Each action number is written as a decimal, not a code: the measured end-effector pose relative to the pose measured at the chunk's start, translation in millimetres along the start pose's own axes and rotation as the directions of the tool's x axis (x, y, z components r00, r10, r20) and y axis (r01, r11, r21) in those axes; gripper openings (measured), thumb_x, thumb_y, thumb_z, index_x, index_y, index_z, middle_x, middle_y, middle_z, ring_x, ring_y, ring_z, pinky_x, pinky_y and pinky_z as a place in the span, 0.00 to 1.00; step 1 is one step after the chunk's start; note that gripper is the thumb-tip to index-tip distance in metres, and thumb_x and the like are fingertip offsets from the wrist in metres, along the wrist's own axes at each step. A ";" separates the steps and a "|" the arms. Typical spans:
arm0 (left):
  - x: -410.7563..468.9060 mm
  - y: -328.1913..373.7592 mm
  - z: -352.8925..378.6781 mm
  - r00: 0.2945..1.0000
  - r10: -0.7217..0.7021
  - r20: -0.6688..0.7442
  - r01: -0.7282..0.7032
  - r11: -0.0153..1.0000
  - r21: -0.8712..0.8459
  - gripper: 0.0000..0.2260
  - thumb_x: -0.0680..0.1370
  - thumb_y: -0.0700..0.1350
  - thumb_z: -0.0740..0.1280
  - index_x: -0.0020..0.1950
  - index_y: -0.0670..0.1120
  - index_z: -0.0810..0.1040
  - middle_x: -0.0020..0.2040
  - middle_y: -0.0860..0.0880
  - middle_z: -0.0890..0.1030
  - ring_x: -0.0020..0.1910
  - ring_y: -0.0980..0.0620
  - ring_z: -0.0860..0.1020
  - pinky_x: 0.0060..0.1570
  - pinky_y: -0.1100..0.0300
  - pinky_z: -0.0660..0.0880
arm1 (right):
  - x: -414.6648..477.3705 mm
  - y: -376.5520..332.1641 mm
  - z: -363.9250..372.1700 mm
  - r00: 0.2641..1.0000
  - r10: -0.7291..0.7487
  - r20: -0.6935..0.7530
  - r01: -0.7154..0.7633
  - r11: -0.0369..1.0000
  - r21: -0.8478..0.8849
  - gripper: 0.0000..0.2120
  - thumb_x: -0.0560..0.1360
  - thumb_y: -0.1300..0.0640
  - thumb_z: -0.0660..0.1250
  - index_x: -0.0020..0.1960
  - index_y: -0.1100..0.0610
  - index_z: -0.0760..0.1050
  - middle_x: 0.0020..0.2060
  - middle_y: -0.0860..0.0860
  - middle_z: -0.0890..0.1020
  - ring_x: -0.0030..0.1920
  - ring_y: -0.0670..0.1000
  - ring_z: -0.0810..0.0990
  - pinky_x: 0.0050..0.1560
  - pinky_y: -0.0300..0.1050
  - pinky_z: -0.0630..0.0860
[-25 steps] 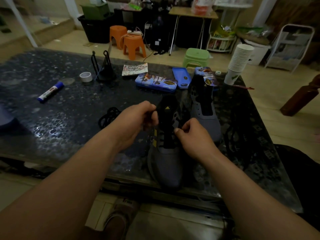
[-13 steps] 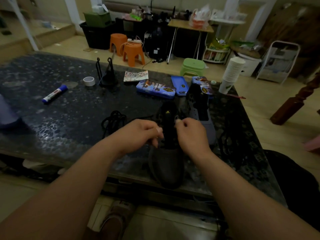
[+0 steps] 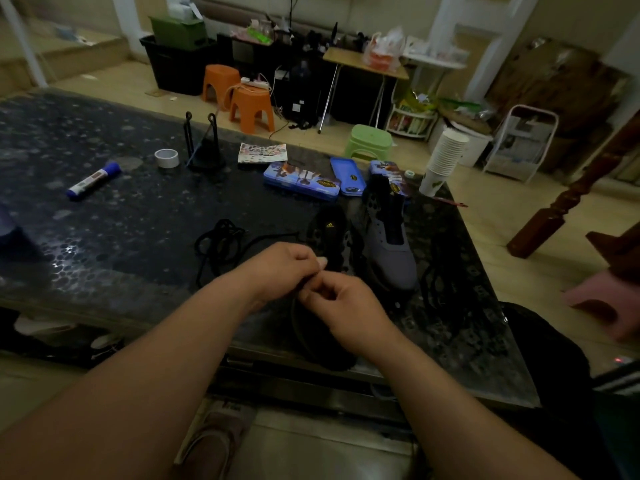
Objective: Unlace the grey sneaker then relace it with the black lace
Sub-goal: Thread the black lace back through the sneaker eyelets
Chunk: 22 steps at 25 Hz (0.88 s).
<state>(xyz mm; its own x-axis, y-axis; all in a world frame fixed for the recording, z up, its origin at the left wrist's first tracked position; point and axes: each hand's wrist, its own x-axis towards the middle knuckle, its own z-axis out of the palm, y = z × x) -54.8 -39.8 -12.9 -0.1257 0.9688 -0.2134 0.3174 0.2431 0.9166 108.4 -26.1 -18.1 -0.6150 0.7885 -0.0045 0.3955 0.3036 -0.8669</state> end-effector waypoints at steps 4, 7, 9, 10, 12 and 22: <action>-6.4 7.6 -10.7 1.000 0.008 -0.012 -0.008 0.999 -0.051 0.17 0.80 0.43 0.69 0.30 0.51 0.78 0.35 0.45 0.77 0.36 0.48 0.71 0.36 0.57 0.67 | 21.7 -4.9 -12.1 0.888 0.444 -0.118 -0.365 0.838 0.404 0.11 0.83 0.55 0.62 0.52 0.60 0.81 0.31 0.52 0.79 0.28 0.49 0.75 0.29 0.43 0.69; -23.4 15.7 -27.8 0.991 0.037 0.131 -0.039 0.999 0.010 0.14 0.80 0.40 0.67 0.33 0.49 0.78 0.32 0.48 0.76 0.32 0.52 0.69 0.32 0.58 0.64 | 41.5 -11.0 -13.9 0.862 0.496 -0.104 -0.423 0.817 0.391 0.17 0.83 0.48 0.65 0.47 0.61 0.81 0.29 0.52 0.76 0.24 0.49 0.70 0.25 0.39 0.65; -32.8 19.1 -30.3 0.955 0.017 0.295 -0.065 0.986 0.154 0.12 0.80 0.41 0.67 0.36 0.46 0.80 0.34 0.48 0.79 0.33 0.53 0.71 0.35 0.59 0.67 | 48.1 -12.4 -9.4 0.877 0.457 -0.147 -0.369 0.838 0.402 0.15 0.82 0.51 0.67 0.41 0.59 0.79 0.27 0.51 0.74 0.22 0.47 0.67 0.24 0.38 0.62; -32.2 19.3 -28.3 0.953 0.007 0.302 -0.069 0.978 0.195 0.11 0.80 0.43 0.67 0.38 0.46 0.81 0.38 0.48 0.82 0.37 0.53 0.75 0.39 0.58 0.71 | 48.9 -11.4 -8.0 0.884 0.438 -0.160 -0.341 0.842 0.418 0.14 0.82 0.53 0.67 0.40 0.58 0.78 0.27 0.51 0.73 0.23 0.47 0.67 0.24 0.38 0.62; -22.3 17.1 -21.0 0.989 -0.012 0.144 -0.006 0.992 0.125 0.14 0.81 0.51 0.65 0.43 0.46 0.84 0.47 0.47 0.85 0.48 0.51 0.81 0.53 0.53 0.75 | 40.6 -8.3 -5.3 0.915 0.349 -0.204 -0.270 0.903 0.333 0.14 0.81 0.53 0.68 0.37 0.55 0.75 0.26 0.49 0.73 0.26 0.48 0.68 0.28 0.42 0.65; 4.9 14.1 -2.5 0.988 0.027 -0.151 -0.035 0.998 -0.054 0.10 0.80 0.43 0.66 0.39 0.46 0.81 0.34 0.48 0.82 0.35 0.51 0.78 0.41 0.54 0.74 | 2.0 12.5 7.2 0.984 -0.026 -0.176 -0.014 0.975 -0.224 0.13 0.83 0.46 0.63 0.44 0.51 0.76 0.33 0.48 0.79 0.34 0.45 0.76 0.35 0.49 0.72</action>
<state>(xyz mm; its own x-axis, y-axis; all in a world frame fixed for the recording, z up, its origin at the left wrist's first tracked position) -53.2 -31.8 -0.1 -0.2572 0.9568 -0.1354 0.2704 0.2058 0.9405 107.1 -24.6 -32.5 -0.4957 0.8620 0.1060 0.5466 0.4045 -0.7332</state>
